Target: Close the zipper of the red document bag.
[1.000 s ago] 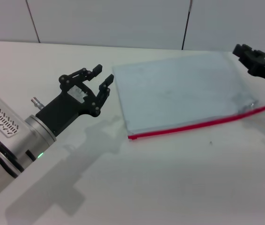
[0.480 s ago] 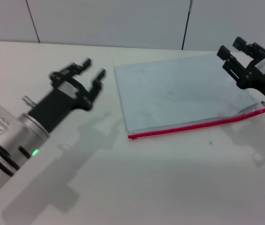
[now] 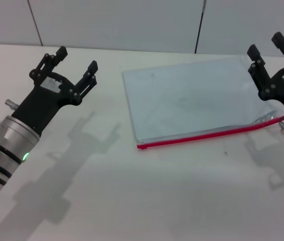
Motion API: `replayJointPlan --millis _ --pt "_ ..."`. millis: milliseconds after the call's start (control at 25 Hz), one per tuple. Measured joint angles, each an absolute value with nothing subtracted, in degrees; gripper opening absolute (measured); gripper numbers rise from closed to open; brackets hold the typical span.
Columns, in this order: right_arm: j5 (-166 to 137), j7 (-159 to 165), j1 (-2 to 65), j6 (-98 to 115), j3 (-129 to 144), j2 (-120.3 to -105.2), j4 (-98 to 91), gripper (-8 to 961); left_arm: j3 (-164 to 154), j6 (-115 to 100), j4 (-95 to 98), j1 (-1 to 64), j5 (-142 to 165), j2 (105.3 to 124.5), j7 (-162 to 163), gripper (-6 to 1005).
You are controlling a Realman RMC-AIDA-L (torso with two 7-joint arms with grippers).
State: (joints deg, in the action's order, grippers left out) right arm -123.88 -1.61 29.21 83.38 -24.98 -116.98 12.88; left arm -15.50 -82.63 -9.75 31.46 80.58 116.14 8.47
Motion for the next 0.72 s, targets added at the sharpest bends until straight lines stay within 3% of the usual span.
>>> replayJointPlan --millis 440,720 --pt "-123.9 -1.9 28.4 85.4 -24.5 -116.98 13.8 501 -15.5 -83.5 -9.7 31.3 80.6 116.20 8.2 787" --pt "-123.9 -2.0 28.2 86.2 -24.5 -116.98 13.8 502 -15.5 -83.5 -9.7 31.3 80.6 116.20 8.4 783"
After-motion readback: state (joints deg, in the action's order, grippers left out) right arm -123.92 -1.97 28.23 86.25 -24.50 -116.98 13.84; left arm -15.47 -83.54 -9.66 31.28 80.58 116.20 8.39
